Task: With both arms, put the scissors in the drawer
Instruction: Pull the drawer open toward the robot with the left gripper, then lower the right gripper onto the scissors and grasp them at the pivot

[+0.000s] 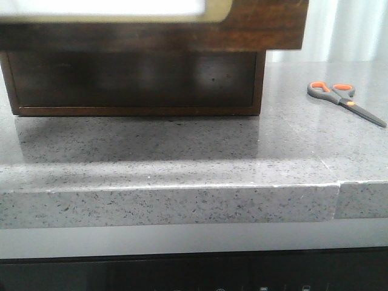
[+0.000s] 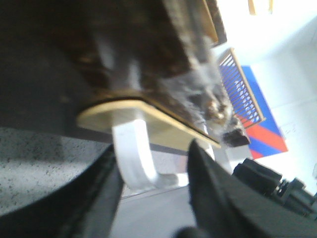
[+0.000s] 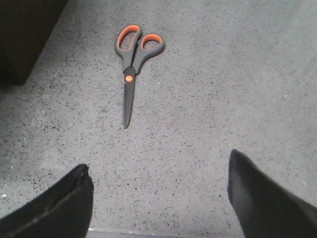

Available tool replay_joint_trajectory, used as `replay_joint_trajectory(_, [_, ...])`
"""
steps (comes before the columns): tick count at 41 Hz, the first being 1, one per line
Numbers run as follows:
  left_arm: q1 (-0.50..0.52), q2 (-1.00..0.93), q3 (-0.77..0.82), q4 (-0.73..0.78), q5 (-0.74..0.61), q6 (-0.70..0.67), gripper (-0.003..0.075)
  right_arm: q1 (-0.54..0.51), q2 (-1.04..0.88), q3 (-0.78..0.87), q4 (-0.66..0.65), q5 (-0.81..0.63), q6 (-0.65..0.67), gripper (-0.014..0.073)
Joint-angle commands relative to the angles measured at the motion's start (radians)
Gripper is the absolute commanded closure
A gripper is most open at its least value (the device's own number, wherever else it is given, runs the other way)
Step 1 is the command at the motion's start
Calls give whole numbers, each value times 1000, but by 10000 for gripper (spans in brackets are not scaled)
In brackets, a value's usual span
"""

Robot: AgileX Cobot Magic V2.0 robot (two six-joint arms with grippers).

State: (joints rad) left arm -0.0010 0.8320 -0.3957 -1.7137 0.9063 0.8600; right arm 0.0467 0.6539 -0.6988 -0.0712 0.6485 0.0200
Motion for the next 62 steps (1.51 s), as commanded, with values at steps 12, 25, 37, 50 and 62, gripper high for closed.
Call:
replay_joint_trajectory(12, [-10, -39, -33, 182, 16, -39, 139, -8, 7, -31, -14, -70, 0, 12])
replay_joint_trajectory(25, [-8, -234, -78, 657, -65, -378, 156, -8, 7, -31, -14, -70, 0, 12])
replay_joint_trajectory(37, [-8, -344, -345, 1433, 20, -667, 156, -8, 7, -31, -14, -70, 0, 12])
replay_joint_trajectory(50, [-20, -354, -446, 1527, -83, -655, 156, -8, 7, -31, -14, -70, 0, 12])
replay_joint_trajectory(62, [-318, -354, -446, 1558, -118, -655, 156, -8, 7, -31, -14, -71, 0, 12])
